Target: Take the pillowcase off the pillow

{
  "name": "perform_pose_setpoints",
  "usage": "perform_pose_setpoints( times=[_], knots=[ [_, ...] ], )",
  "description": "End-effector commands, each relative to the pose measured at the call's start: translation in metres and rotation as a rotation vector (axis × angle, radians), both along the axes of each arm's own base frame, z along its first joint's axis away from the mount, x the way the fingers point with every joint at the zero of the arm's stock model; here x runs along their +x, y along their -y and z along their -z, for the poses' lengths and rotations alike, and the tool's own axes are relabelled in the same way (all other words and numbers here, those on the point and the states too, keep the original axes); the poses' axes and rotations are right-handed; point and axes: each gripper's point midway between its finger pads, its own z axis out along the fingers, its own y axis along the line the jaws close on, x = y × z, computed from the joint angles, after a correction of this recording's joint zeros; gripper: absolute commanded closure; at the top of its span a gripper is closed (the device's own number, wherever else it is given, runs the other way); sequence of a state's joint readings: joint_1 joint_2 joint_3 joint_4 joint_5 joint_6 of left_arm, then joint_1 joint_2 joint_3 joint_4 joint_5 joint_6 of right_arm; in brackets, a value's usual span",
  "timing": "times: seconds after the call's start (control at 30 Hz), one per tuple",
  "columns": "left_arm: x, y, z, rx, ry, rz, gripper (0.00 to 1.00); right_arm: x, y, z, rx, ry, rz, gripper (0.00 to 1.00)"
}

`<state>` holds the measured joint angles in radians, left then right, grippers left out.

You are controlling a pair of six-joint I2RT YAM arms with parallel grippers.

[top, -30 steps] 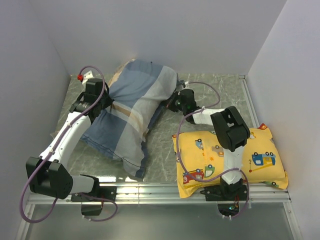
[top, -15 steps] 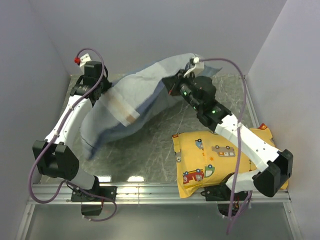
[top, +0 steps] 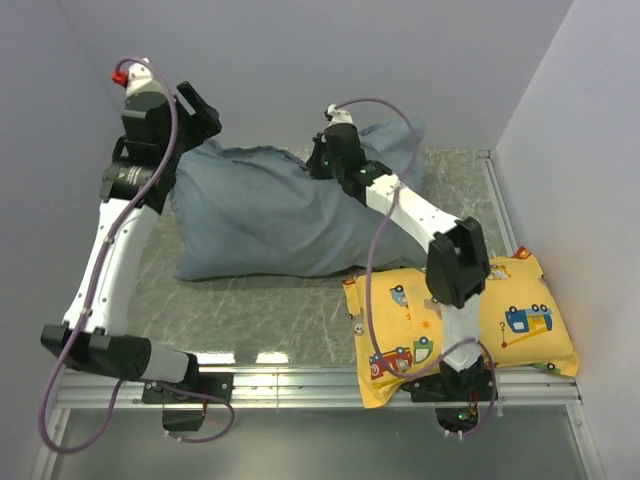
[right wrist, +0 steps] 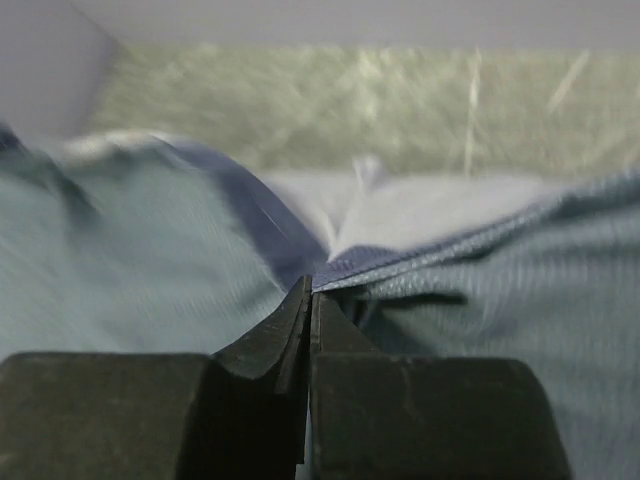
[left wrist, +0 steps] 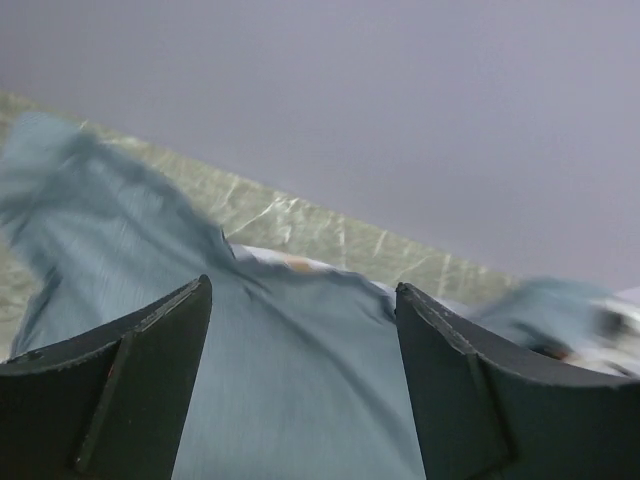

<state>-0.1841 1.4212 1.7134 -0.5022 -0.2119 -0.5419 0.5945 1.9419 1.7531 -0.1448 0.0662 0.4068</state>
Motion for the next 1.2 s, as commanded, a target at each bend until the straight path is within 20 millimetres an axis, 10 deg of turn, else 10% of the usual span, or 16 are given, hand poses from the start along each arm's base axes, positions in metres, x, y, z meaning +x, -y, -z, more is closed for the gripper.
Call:
perform_pose_setpoints(
  times=[0.0, 0.17, 0.33, 0.6, 0.63, 0.8, 0.97, 1.17],
  knots=[
    [-0.032, 0.005, -0.038, 0.017, 0.092, 0.063, 0.20, 0.013, -0.004, -0.040, 0.081, 0.031, -0.021, 1.00],
    [-0.048, 0.040, -0.001, -0.023, 0.045, 0.184, 0.19, 0.025, -0.004, -0.053, 0.071, 0.041, -0.041, 0.95],
    [-0.054, 0.125, 0.091, -0.001, -0.107, 0.335, 0.20, 0.013, 0.022, -0.088, 0.066, 0.096, -0.007, 0.42],
    [-0.046, 0.199, 0.131, 0.057, -0.153, 0.403, 0.18, -0.024, 0.113, -0.117, 0.044, 0.130, 0.189, 0.19],
    [-0.038, 0.203, 0.141, 0.077, -0.174, 0.395, 0.21, -0.026, 0.131, -0.089, 0.025, 0.081, 0.221, 0.18],
    [-0.014, 0.178, 0.186, 0.216, -0.285, 0.223, 0.42, -0.040, 0.179, -0.047, 0.063, 0.010, 0.270, 0.16],
    [-0.005, 0.133, 0.195, 0.248, -0.314, 0.084, 0.95, -0.040, 0.198, 0.015, 0.038, -0.105, 0.269, 0.16],
    [0.000, 0.060, 0.173, 0.170, -0.283, -0.059, 0.99, -0.036, 0.196, 0.051, 0.062, -0.172, 0.265, 0.17]
  ],
)
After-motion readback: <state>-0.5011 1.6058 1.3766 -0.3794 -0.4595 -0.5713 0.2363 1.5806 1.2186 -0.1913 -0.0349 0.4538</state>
